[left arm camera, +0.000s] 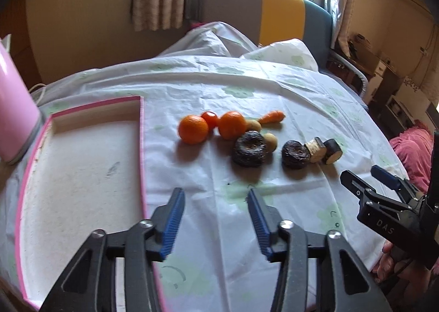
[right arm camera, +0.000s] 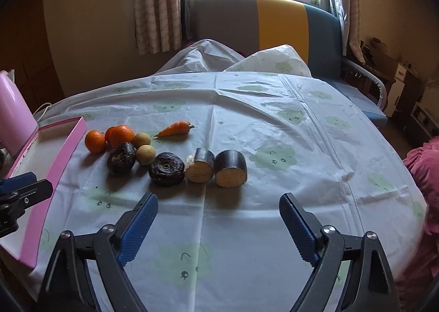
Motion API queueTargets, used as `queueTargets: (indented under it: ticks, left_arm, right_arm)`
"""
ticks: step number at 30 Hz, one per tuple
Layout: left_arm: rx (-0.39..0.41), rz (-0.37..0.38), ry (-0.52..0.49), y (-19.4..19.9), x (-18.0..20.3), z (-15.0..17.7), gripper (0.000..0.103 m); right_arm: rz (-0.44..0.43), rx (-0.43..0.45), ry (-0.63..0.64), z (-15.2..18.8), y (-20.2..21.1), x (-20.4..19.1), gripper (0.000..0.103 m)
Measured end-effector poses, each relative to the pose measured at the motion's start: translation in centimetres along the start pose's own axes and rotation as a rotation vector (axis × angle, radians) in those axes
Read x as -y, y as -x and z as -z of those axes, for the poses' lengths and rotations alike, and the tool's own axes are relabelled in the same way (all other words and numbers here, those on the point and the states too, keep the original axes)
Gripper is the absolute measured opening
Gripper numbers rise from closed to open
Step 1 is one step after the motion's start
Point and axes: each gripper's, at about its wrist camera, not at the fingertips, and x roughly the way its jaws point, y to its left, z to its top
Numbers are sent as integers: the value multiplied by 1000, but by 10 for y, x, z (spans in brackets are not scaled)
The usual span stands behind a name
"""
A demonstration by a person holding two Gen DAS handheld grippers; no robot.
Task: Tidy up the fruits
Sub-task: 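Grasp the dark round beet with the left tool while the right tool grasps a cut dark cylinder piece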
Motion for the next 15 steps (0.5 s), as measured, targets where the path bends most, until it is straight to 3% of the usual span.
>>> queueTargets:
  ticks: [3, 6, 15]
  left_arm:
    - [-34, 41, 7, -12, 6, -5, 38]
    - [-58, 67, -5, -25, 16, -10, 34]
    - [-77, 72, 42, -57, 26, -33, 34]
  right_arm:
    - [8, -19, -28, 3, -4, 14, 70]
    - [-3, -30, -45, 4, -8, 22, 61]
    - [-27, -52, -63, 7, -16, 28, 59]
